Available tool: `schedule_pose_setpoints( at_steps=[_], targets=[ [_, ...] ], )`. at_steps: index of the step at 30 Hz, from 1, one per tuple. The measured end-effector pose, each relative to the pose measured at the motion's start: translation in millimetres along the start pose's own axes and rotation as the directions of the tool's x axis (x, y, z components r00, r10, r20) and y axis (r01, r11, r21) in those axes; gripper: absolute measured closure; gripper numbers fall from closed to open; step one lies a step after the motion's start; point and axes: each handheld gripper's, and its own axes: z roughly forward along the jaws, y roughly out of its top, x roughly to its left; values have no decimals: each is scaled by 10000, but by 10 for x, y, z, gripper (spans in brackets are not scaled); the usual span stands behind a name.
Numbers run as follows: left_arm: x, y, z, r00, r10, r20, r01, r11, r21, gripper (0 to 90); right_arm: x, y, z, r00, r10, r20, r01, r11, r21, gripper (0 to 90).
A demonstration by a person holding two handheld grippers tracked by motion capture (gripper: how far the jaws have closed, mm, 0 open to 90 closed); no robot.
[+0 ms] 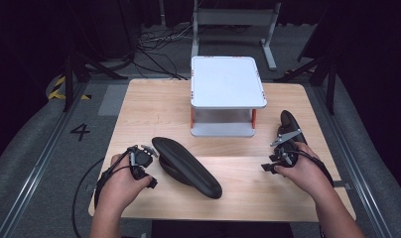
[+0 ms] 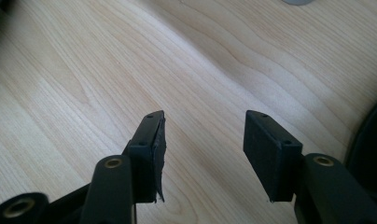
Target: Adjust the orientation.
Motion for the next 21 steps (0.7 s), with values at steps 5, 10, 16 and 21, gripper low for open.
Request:
schedule_pose_setpoints(
  at_steps=[5, 10, 16, 21],
  targets=[
    [-8, -15, -23, 9999, -129, -14, 129, 9997, -189, 282, 26, 17, 19, 10000, 38, 65, -37, 9999, -138, 410],
    [-8, -53, -35, 9993, -272, 246, 282, 9988, -399, 274, 50, 56, 7, 9993, 308, -216, -321, 9974, -638, 388],
    [-9, -56, -46, 9973, -97, 723, 155, 9966, -806, 318, 116, 108, 6, 9983, 348, -472, -398, 9933, -1088, 376],
    [-50, 8, 58, 9936, 116, 1126, -39, 9976, -685, 567, 137, 102, 51, 9972, 344, -662, -406, 9948, -938, 377]
  ],
)
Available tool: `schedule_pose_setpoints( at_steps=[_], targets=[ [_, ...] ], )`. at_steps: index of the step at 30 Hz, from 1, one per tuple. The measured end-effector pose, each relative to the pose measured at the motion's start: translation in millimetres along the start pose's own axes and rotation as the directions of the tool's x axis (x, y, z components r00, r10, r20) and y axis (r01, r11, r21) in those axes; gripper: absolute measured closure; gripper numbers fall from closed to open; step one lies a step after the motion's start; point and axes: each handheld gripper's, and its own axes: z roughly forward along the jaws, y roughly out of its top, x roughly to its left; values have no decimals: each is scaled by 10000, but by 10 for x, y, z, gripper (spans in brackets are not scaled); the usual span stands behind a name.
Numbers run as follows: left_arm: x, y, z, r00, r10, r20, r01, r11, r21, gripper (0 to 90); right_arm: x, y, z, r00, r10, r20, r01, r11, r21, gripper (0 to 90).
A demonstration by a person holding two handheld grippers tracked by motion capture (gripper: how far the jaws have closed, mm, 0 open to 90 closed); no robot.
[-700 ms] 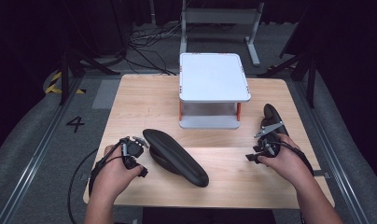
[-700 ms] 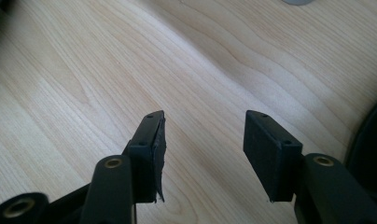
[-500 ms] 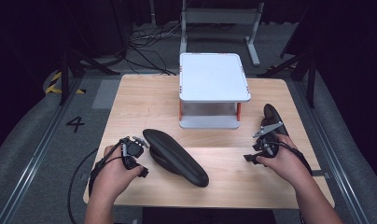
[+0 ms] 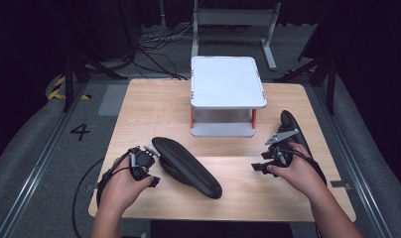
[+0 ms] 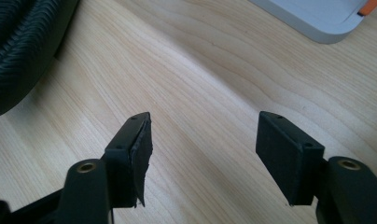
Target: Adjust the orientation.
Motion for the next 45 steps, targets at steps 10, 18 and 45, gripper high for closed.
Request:
schedule_pose_setpoints(
  at_steps=[10, 18, 45],
  targets=[
    [-71, 154, 297, 9974, 189, 699, -180, 9997, -132, 867, -32, -13, 3, 10000, 49, -21, -49, 10000, 82, 381],
    [-70, 208, 253, 9975, 206, 669, -184, 9993, -340, 863, -56, -61, -9, 9998, 206, 5, -206, 9998, 81, 378],
    [-382, 775, 384, 9983, 574, 40, -552, 9754, -2132, 744, -160, -360, -180, 9925, 1111, 505, -1112, 9938, -2, 368]
  ],
)
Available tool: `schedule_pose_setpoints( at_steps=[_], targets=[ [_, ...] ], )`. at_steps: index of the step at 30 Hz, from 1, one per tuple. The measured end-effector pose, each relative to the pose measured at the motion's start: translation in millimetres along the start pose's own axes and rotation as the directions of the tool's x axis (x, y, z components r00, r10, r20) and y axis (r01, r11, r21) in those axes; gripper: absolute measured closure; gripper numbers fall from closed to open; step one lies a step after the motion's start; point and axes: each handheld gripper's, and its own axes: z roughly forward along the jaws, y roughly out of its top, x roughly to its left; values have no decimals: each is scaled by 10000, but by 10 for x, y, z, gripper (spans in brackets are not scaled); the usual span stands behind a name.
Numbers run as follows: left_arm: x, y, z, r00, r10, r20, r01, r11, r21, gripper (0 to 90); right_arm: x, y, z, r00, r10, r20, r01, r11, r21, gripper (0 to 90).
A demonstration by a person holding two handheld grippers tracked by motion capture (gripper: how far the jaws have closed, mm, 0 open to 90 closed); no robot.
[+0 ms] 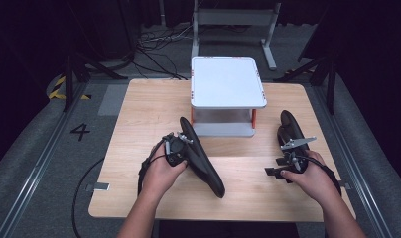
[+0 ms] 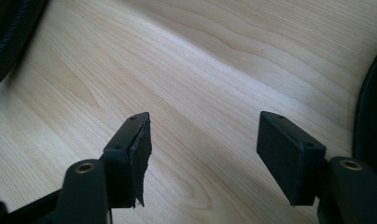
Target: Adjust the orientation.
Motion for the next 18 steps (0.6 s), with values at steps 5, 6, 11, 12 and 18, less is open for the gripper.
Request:
schedule_pose_setpoints(
  at_steps=[5, 6, 11, 12, 18],
  targets=[
    [-67, 78, 49, 9995, -14, -306, 11, 10000, -85, 733, 4, -8, 8, 10000, -41, -10, 41, 10000, 7, 366],
    [-74, 84, 46, 9994, -11, -356, 6, 9999, -133, 726, 6, -7, 10, 10000, -36, -19, 36, 10000, 16, 365],
    [-116, 133, 52, 9983, 121, -562, -170, 9961, -867, 642, 9, -11, 38, 10000, -24, -54, 24, 10000, 96, 364],
    [-130, 148, 59, 9983, 183, -553, -238, 9948, -992, 618, 9, -12, 46, 10000, -36, -51, 36, 9999, 129, 363],
    [-218, 215, 94, 9968, 542, -586, -614, 9898, -1287, 517, 15, -18, 56, 10000, -36, -57, 37, 9999, 127, 361]
  ],
)
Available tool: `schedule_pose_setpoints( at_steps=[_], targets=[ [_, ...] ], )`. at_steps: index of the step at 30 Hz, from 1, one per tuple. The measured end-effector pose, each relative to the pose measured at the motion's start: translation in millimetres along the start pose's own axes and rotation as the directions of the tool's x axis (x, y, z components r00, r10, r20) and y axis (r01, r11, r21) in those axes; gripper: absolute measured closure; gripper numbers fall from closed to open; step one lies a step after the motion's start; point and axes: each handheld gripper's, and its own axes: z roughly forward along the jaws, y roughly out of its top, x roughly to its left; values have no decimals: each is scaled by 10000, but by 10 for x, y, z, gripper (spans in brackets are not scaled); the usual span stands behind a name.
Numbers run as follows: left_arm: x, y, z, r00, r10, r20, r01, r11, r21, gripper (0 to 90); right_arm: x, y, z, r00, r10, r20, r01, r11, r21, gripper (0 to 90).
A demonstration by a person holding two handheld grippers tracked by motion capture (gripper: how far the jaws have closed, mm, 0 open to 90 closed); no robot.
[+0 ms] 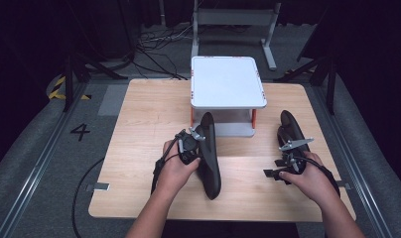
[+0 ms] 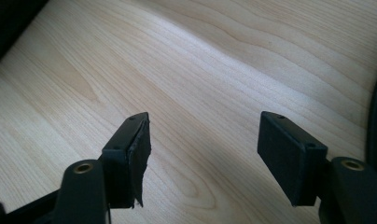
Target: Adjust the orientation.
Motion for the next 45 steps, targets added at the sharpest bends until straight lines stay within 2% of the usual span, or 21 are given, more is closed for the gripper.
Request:
schedule_pose_setpoints(
  at_steps=[6, 7, 8, 12, 13, 15, 16, 17, 20, 23, 25, 28, 30, 31, 33, 34, 35, 36, 39, 43, 45],
  targets=[
    [-97, 44, 1, 9983, 511, 285, -495, 9973, -535, 443, -1, -9, 13, 10000, 16, -20, -15, 10000, 97, 359],
    [-154, 64, 24, 9955, 825, 472, -782, 9932, -868, 443, 1, -7, 17, 10000, -33, -39, 33, 10000, 91, 358],
    [-154, 64, 24, 9955, 825, 472, -782, 9932, -868, 429, 1, -7, 17, 10000, -33, -39, 33, 10000, 91, 358],
    [-250, 109, 68, 9900, 1341, 446, -1278, 9843, -1217, 429, 10, -12, 37, 10000, 9, -90, -7, 9998, 174, 357],
    [-275, 119, 73, 9870, 1540, 468, -1463, 9794, -1389, 429, 8, -14, 40, 10000, -17, -78, 18, 9999, 165, 357],
    [-298, 128, 88, 9868, 1588, 311, -1540, 9806, -1214, 364, 4, -17, 42, 10000, -48, -72, 49, 9999, 157, 357],
    [-321, 129, 137, 9849, 1733, -51, -1730, 9808, -904, 364, 6, -19, 40, 10000, 4, -89, -2, 9998, 176, 357],
    [-325, 127, 167, 9830, 1830, -139, -1835, 9800, -769, 363, 2, -22, 38, 10000, 26, -83, -25, 9998, 178, 356],
    [-317, 116, 203, 9871, 1596, 107, -1582, 9839, -834, 332, -6, -26, 38, 10000, 9, -74, -8, 9999, 160, 356],
    [-285, 126, 172, 9933, 1142, 198, -1114, 9880, -1074, 294, -17, -30, 26, 9999, 68, -86, -67, 9999, 137, 356],
    [-251, 129, 172, 9958, 801, 439, -747, 9908, -1126, 259, -25, -34, 19, 9999, 140, -62, -139, 9998, 139, 356],
    [-222, 126, 265, 9967, 510, 624, -457, 9954, -839, 215, -29, -45, 17, 9999, 154, -59, -153, 9998, 140, 354],
    [-206, 121, 334, 9971, 399, 645, -372, 9984, -417, 251, -25, -62, 15, 9998, 177, -31, -177, 9997, 152, 354],
    [-199, 117, 359, 9963, 309, 801, -289, 9993, -252, 321, -28, -74, 14, 9999, 138, -32, -137, 9998, 118, 354],
    [-185, 132, 355, 9970, 235, 740, -226, 9997, -127, 398, -29, -103, -2, 9997, 236, -26, -235, 9996, 170, 353],
    [-167, 141, 339, 9948, 102, 1017, -93, 9999, -93, 424, -34, -117, -10, 9996, 277, 17, -277, 9995, 151, 353],
    [-160, 144, 316, 9864, -274, 1621, 286, 9996, -53, 534, -46, -127, -23, 9996, 293, 38, -294, 9995, 148, 353],
    [-162, 143, 299, 9886, -298, 1475, 299, 9996, 12, 582, -57, -137, -38, 9994, 343, 83, -344, 9994, 105, 353],
    [-186, 122, 242, 9944, -339, 996, 318, 9992, 227, 613, -71, -143, -60, 9992, 386, 116, -387, 9992, 67, 353],
    [-185, 47, 101, 9924, -1063, 620, 1052, 9942, 204, 642, -67, -131, -55, 9994, 333, 98, -334, 9994, 54, 351],
    [-187, 16, 62, 9931, -1094, 415, 1090, 9940, 121, 660, -63, -122, -46, 9996, 293, 54, -293, 9995, 67, 350]
  ],
)
